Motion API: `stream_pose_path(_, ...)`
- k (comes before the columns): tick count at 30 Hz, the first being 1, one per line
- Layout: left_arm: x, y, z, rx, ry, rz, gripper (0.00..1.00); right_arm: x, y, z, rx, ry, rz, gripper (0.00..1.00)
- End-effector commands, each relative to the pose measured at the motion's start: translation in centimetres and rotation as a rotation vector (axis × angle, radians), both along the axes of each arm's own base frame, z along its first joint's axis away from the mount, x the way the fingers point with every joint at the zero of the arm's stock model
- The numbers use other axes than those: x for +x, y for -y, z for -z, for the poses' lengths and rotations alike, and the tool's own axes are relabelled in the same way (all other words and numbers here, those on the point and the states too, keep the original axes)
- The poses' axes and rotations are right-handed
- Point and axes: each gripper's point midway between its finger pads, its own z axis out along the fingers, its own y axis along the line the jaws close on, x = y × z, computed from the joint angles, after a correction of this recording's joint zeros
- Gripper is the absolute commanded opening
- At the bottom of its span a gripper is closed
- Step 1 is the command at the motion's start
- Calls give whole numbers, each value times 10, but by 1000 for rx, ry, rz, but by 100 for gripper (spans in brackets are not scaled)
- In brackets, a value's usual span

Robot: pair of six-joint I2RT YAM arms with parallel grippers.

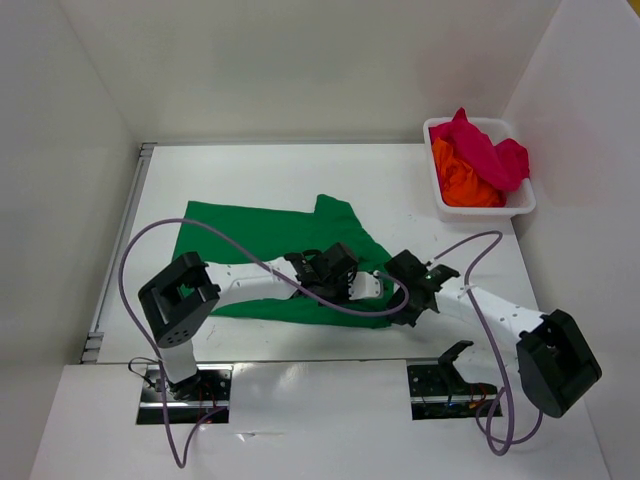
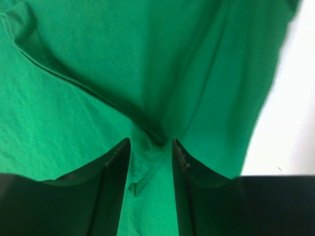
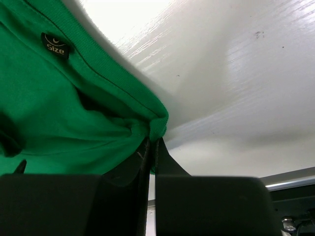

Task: Fold and stack the t-shirts
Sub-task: Fold the flattened tshirt in 1/3 of the way

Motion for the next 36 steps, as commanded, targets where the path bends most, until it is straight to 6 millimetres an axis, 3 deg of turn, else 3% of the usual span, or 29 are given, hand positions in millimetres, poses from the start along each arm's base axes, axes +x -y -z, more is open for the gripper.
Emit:
stream_pose_path(1, 9, 2, 8, -7, 27, -35, 44, 5, 1, -6, 13, 55, 33, 0)
stream_pose_path(9, 1, -9, 17, 34, 2, -34, 34, 3, 2, -8, 23, 66, 42, 0)
stream_pose_path(13, 1, -12, 16, 33, 3, -50, 23, 3, 2, -8, 23, 66, 42, 0)
stream_pose_path(14, 5, -15, 15, 37, 9, -64, 16, 3, 2, -8, 23, 66, 42, 0)
stream_pose_path(18, 18, -18, 4, 12, 3, -126, 9, 3, 2, -8, 23, 66, 42, 0)
stream_pose_path(22, 45, -27, -4, 14, 82, -215, 4, 3, 2, -7, 18, 58, 42, 0)
stream_pose_path(28, 80, -40, -10, -15, 76, -329, 4, 2, 2, -7, 15, 59, 33, 0)
stream_pose_path(30, 83, -43, -10, -18, 72, -346, 4, 2, 3, -5, 10, 51, 33, 0)
stream_pose_path(36, 107, -58, -14, -23, 90, -443, 12, 1, 3, -3, 5, 44, 33, 0)
